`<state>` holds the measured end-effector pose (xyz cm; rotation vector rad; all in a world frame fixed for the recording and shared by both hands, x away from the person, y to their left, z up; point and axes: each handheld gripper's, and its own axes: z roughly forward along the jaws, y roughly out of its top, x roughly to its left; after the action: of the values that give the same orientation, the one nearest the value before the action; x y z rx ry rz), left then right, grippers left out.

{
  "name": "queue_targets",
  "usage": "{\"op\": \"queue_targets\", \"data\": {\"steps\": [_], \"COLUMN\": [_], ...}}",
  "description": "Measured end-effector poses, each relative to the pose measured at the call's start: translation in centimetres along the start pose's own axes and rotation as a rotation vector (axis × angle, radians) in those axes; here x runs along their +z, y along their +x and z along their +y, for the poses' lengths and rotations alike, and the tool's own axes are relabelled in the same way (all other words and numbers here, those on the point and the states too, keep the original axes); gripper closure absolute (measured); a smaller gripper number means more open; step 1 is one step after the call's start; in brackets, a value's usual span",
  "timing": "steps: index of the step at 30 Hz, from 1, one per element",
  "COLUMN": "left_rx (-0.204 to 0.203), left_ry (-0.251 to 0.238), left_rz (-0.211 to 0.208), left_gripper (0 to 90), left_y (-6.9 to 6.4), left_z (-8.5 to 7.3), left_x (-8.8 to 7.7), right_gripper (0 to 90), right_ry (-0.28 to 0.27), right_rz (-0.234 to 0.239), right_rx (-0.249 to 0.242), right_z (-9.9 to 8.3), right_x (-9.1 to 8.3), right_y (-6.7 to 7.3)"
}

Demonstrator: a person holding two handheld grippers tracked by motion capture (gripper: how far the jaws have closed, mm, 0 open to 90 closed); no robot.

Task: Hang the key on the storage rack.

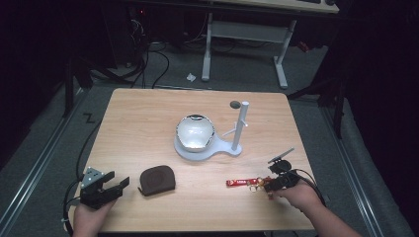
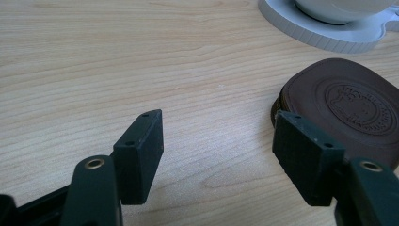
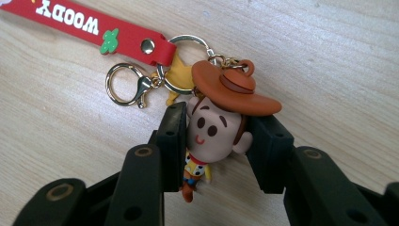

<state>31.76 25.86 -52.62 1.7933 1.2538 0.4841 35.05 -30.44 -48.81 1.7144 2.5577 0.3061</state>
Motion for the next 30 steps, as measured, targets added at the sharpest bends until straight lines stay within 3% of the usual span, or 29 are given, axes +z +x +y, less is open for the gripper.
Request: {"op": "queue_targets", "data": {"steps": [5,21,30], "left_rx": [0.003,0.012,0.003], "left_ry": [0.003,0.006,-0.001], "left_rz": [0.0,0.002,0.002], "left_gripper": [34.4,34.5,34.5], "left_y": [0.0,-0.2,-0.3], "left_z": [0.0,-0.1,-0.2], "left_x": [0.1,0.2,0.0], "right_gripper": [62.5,62.6,62.7], "right_ry": [0.011,0.001,-0.007], "right_rz": [-0.03,-0.074,-0.103], "right_rx": [-0.054,-0.113,-0.167], "right_z": [0.1,0.1,0.8], "right_x": [-1.4,-6.1,-10.0], "right_y": [0.4,0.9,2.4]}}
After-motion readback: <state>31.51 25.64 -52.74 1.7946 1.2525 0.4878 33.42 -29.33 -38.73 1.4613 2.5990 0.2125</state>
